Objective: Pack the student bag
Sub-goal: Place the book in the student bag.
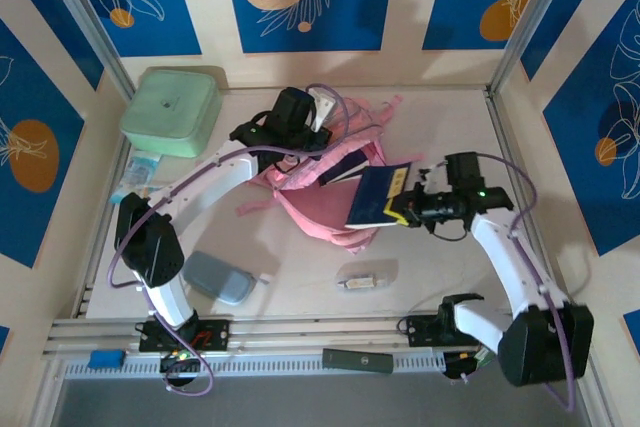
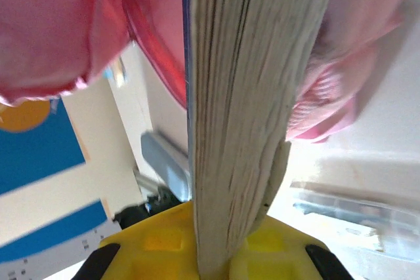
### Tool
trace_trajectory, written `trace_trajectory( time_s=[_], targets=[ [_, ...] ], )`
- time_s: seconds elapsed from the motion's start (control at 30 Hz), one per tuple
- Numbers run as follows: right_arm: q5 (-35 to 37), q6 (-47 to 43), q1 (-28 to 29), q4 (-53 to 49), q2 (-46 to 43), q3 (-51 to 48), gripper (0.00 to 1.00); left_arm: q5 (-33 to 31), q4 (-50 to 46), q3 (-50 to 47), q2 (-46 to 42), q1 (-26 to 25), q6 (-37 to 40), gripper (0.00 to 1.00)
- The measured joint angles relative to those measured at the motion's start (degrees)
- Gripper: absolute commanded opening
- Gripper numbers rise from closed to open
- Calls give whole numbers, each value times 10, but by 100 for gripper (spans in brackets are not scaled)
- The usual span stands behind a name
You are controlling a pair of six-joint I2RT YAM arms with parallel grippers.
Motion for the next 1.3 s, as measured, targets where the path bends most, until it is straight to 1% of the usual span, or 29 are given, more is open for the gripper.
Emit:
trace_trajectory(
  time_s=[0.07,0.13,0.27,0.4,0.5,0.53,0.57,0.63,0.7,0.77,0.83,0.87,0.93,1.03,1.1,1.2,1.3],
  targets=[
    [-9,7,36,54,38,0,0,12,0,0,0,1,0,0],
    [-14,15,52,112,70,0,0,23,0,0,0,2,-1,0],
    [-21,30,55,231,152,9,0,37,-4,0,-3,2,-7,0],
    [-17,35,55,284,263,67,0,44,-4,-7,-16,2,-19,0],
    [-8,34,56,318,314,91,3,50,-4,-15,-28,2,-28,0],
    [-3,33,56,321,329,99,8,50,-4,-16,-29,3,-30,0],
    [1,31,55,322,347,109,15,51,-3,-16,-30,3,-33,0],
    [11,27,50,325,372,117,25,52,-4,-16,-30,5,-40,0],
    [18,21,34,321,381,115,40,55,-3,-18,-31,6,-45,0],
    [27,12,17,314,376,110,46,58,-3,-21,-31,7,-46,0],
    [47,2,7,299,356,101,48,61,-3,-23,-31,8,-46,0],
    [61,-1,5,288,336,92,48,63,-3,-23,-31,8,-46,0],
    [86,-5,16,267,294,76,43,66,-3,-23,-31,9,-49,0],
    [134,6,54,243,233,52,30,68,1,-25,-31,9,-50,0],
    [152,23,84,246,212,32,21,69,2,-27,-32,9,-51,0],
    [168,51,125,259,217,4,12,71,5,-30,-32,10,-54,0],
    [184,69,138,276,255,2,4,74,5,-30,-32,10,-57,0]
  ],
)
